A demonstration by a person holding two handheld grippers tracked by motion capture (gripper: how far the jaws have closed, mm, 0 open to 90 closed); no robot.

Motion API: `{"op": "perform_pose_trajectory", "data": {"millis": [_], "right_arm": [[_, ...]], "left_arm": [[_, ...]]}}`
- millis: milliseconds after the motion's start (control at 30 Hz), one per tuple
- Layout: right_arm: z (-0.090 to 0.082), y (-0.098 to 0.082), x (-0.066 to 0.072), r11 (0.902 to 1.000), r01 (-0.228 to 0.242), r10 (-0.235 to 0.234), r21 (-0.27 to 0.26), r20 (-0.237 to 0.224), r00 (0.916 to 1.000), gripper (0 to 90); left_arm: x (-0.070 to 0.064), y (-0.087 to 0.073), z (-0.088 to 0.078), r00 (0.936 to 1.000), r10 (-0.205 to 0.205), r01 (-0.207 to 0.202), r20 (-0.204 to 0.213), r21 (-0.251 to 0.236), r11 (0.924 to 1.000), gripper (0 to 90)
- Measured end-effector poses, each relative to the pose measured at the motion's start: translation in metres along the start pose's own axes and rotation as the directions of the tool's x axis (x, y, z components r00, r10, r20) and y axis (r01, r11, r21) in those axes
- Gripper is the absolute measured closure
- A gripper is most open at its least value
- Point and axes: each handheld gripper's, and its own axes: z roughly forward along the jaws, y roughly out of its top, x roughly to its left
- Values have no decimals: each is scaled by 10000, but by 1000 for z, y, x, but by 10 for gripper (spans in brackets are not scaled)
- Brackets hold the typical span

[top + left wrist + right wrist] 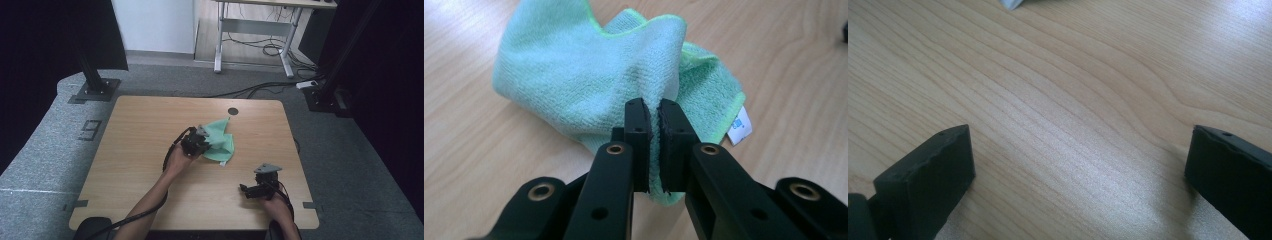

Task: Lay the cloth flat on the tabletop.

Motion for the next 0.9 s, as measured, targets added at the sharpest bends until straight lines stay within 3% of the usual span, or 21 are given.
{"op": "perform_pose_trajectory", "data": {"millis": [267,667,767,800,900], "right_arm": [[0,0,0,10000,-5,5,5,-12,10000,0],[0,0,0,10000,-5,5,4,-14,10000,0],[0,0,0,10000,-5,5,2,-13,10000,0],[0,0,0,10000,-5,5,2,-14,10000,0],[0,0,0,10000,-7,7,4,-12,10000,0]], "left_arm": [[-4,-23,-17,9995,-258,259,161,-12,9997,834],[-15,-77,-39,9966,-758,751,324,243,9969,806],[-15,-81,-39,9966,-754,738,337,454,9962,706],[-15,-80,-41,9972,-687,673,290,450,9967,633],[-16,-68,-48,9973,-646,637,344,278,9976,493]]}}
